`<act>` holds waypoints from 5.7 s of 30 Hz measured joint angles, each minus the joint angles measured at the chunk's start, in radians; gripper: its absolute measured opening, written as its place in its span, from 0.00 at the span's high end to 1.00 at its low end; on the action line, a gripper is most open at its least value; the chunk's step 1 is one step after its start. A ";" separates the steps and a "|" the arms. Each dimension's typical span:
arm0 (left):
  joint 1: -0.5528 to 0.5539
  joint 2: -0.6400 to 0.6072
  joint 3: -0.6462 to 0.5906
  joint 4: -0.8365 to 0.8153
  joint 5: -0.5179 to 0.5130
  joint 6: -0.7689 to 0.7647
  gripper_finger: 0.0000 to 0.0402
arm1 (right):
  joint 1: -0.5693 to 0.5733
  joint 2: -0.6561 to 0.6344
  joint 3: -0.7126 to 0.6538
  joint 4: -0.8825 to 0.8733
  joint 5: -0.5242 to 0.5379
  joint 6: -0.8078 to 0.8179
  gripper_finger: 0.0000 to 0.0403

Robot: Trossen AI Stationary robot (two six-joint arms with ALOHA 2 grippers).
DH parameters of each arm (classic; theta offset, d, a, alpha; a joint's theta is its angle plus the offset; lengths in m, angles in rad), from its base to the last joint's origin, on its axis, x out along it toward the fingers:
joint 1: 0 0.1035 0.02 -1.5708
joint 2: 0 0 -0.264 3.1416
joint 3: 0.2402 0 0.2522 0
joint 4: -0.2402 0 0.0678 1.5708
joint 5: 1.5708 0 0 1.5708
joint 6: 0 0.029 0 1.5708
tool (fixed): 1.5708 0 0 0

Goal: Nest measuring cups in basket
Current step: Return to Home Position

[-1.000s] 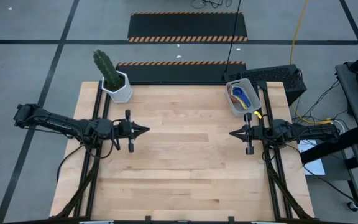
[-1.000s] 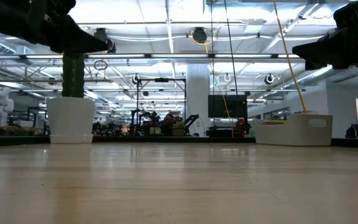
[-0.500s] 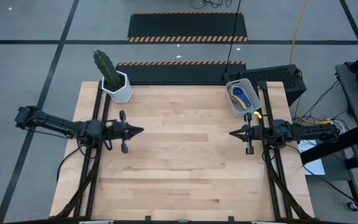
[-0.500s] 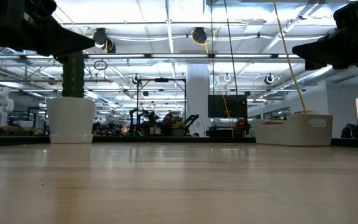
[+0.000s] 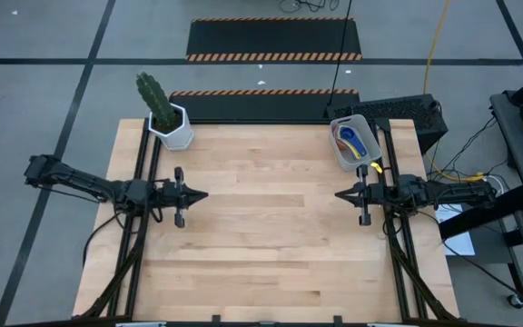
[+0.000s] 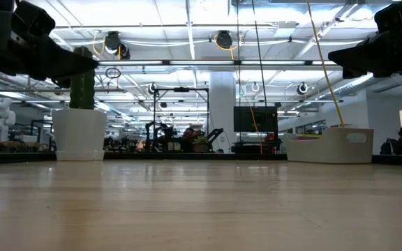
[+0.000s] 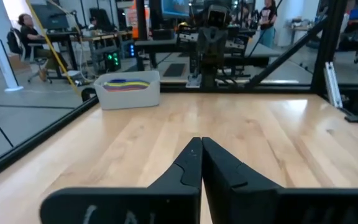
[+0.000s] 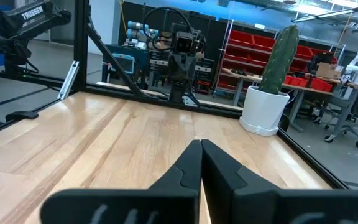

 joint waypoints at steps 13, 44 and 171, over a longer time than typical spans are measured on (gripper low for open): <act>0.000 -0.069 0.000 0.014 0.046 0.063 0.99 | 0.000 0.000 0.000 0.000 0.000 0.000 1.00; 0.177 -0.477 0.001 -0.420 0.233 0.069 0.99 | 0.000 0.000 0.000 0.001 0.000 0.000 1.00; 0.202 -0.475 0.001 -0.418 0.267 0.114 0.95 | 0.000 0.000 0.000 0.001 0.000 0.000 1.00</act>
